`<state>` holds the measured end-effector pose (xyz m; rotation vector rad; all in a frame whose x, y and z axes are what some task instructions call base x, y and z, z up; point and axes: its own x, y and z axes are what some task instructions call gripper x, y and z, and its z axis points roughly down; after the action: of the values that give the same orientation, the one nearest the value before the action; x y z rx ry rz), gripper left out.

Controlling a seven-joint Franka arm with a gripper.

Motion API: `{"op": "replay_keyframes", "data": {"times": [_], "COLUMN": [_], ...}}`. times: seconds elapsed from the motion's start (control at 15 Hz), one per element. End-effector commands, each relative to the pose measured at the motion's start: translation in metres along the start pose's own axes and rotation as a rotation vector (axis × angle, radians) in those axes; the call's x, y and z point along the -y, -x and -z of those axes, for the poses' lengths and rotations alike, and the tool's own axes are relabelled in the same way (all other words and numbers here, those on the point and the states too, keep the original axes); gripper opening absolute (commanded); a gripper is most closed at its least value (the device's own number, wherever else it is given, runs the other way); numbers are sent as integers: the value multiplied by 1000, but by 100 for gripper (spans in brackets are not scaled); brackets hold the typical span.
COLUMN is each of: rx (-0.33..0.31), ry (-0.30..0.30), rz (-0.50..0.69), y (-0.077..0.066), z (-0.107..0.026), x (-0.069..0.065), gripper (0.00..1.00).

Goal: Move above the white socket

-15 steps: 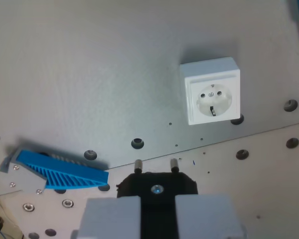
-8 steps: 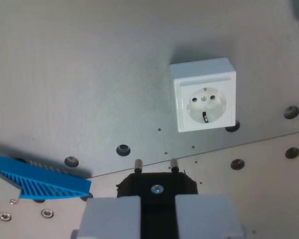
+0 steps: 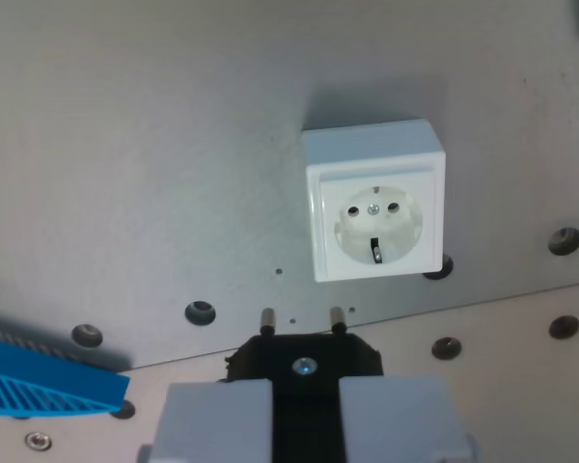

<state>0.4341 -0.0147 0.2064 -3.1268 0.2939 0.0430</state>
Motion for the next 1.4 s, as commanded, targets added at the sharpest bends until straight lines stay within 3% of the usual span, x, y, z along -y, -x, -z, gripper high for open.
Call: {"op": "replay_keyframes", "data": {"times": [0.07, 0.87, 1.4], "rx": [-94, -86, -97], "ry": [-2, -2, -11], "rz": [59, 80, 75], "y": [5, 19, 28], "z": [-17, -77, -97], "x": [-11, -30, -38], "gripper": [0, 0, 0]}}
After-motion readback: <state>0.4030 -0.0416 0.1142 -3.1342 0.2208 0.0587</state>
